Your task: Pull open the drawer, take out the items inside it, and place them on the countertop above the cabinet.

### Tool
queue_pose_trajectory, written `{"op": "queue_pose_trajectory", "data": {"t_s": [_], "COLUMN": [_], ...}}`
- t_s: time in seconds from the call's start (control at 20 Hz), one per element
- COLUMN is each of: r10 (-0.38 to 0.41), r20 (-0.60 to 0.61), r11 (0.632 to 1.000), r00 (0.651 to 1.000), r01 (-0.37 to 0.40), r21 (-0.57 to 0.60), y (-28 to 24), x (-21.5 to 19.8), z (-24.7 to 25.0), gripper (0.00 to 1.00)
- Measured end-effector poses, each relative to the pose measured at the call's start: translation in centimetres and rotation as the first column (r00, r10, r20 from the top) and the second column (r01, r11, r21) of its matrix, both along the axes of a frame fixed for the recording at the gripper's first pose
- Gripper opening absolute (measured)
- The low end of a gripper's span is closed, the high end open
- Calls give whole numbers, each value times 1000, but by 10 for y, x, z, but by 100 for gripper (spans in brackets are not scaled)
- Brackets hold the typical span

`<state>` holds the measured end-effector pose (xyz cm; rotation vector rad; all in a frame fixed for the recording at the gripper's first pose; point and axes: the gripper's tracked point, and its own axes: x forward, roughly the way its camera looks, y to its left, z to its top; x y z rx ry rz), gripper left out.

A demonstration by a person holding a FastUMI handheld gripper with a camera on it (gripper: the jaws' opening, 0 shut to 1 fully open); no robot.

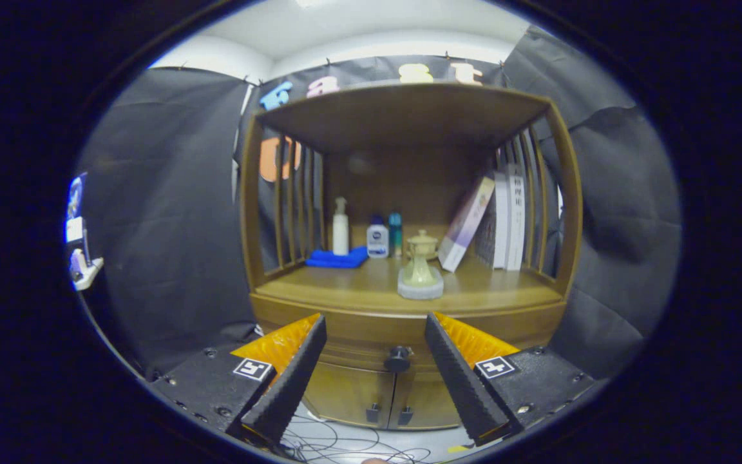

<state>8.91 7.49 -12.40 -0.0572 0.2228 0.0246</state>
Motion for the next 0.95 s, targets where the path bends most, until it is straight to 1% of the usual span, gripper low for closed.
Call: {"op": "queue_pose_trajectory", "data": {"t_s": [0.2, 0.35, 0.5, 0.75, 0.95], "r10": [39, 55, 69, 85, 68], "r20": [60, 84, 90, 145, 185], "r11": [999, 998, 997, 996, 996], "r00": [997, 995, 994, 986, 980], "r01": [-39, -56, -72, -90, -77], "r21": [-4, 15, 28, 28, 38], "y": [-19, -34, -48, -68, -89], "x": [-53, -83, -111, -156, -169], "z": [61, 87, 106, 123, 125], "gripper": [100, 100, 100, 99, 99]}}
